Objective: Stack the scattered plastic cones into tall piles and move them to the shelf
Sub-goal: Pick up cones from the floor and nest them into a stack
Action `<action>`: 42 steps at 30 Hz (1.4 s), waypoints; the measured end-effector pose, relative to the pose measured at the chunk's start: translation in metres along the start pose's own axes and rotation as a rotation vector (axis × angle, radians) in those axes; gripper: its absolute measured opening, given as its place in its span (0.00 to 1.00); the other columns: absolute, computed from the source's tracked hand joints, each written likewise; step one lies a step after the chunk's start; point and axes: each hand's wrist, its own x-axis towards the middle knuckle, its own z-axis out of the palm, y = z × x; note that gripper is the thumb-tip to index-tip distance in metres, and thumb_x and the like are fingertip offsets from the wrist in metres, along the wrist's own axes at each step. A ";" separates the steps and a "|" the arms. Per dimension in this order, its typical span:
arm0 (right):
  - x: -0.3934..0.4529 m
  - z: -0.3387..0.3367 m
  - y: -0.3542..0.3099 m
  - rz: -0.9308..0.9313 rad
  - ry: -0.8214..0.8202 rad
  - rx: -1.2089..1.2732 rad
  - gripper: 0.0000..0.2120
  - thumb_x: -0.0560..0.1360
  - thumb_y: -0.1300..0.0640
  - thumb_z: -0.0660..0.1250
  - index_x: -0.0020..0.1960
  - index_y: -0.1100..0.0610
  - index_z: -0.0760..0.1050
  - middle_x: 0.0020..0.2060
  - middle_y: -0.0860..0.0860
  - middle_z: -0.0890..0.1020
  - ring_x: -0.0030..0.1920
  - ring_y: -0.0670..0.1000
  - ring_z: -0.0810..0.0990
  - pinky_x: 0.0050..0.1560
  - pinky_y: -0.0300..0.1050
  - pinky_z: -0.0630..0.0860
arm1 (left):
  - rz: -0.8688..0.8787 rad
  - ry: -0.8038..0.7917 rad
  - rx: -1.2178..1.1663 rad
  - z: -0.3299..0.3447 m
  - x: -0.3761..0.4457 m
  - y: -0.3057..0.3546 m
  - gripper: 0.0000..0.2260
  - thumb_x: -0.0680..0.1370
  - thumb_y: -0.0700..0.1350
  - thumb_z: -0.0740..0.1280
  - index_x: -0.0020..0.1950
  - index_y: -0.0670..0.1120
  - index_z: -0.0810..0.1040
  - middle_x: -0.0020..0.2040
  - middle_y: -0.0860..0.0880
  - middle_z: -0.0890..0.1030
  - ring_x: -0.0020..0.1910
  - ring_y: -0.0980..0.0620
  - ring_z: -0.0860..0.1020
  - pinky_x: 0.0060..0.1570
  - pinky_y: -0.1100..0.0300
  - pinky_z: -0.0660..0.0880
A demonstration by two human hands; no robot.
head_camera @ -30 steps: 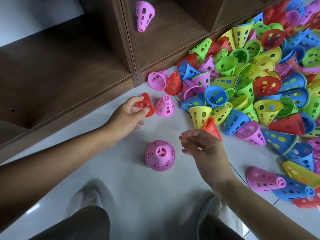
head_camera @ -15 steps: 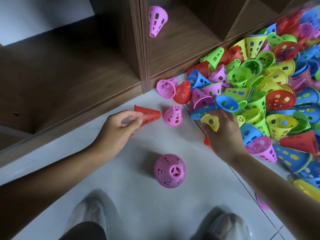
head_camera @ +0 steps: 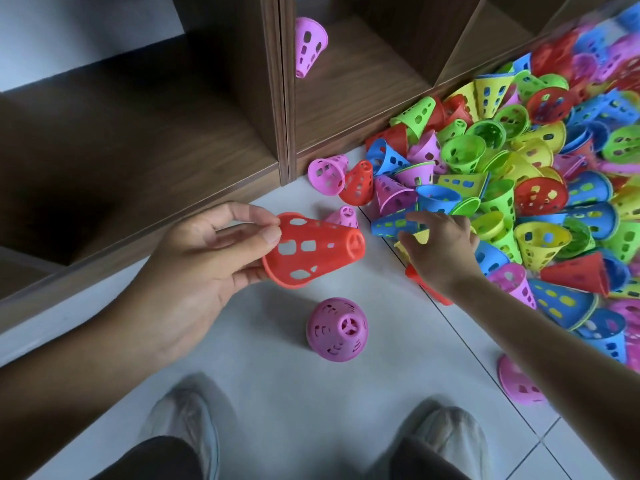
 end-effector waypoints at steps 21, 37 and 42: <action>-0.114 -0.077 -0.040 0.160 -0.079 1.378 0.07 0.78 0.65 0.66 0.53 0.57 0.79 0.45 0.53 0.83 0.47 0.50 0.83 0.54 0.49 0.80 | -0.172 -0.034 0.080 0.010 -0.033 -0.064 0.08 0.79 0.35 0.68 0.57 0.38 0.81 0.56 0.38 0.83 0.45 0.50 0.83 0.43 0.61 0.80; -0.151 -0.024 -0.039 0.372 -0.262 1.389 0.09 0.78 0.67 0.65 0.58 0.62 0.77 0.43 0.56 0.85 0.43 0.52 0.84 0.50 0.49 0.83 | -0.072 0.019 0.419 -0.005 0.005 -0.071 0.06 0.79 0.38 0.68 0.54 0.38 0.82 0.46 0.42 0.83 0.37 0.51 0.80 0.42 0.62 0.80; -0.150 -0.015 -0.035 0.357 -0.242 1.313 0.09 0.77 0.70 0.66 0.56 0.64 0.78 0.47 0.60 0.85 0.47 0.55 0.86 0.46 0.45 0.83 | 0.049 0.011 0.518 0.005 0.037 -0.061 0.05 0.79 0.40 0.70 0.52 0.40 0.81 0.46 0.43 0.81 0.38 0.50 0.80 0.44 0.56 0.79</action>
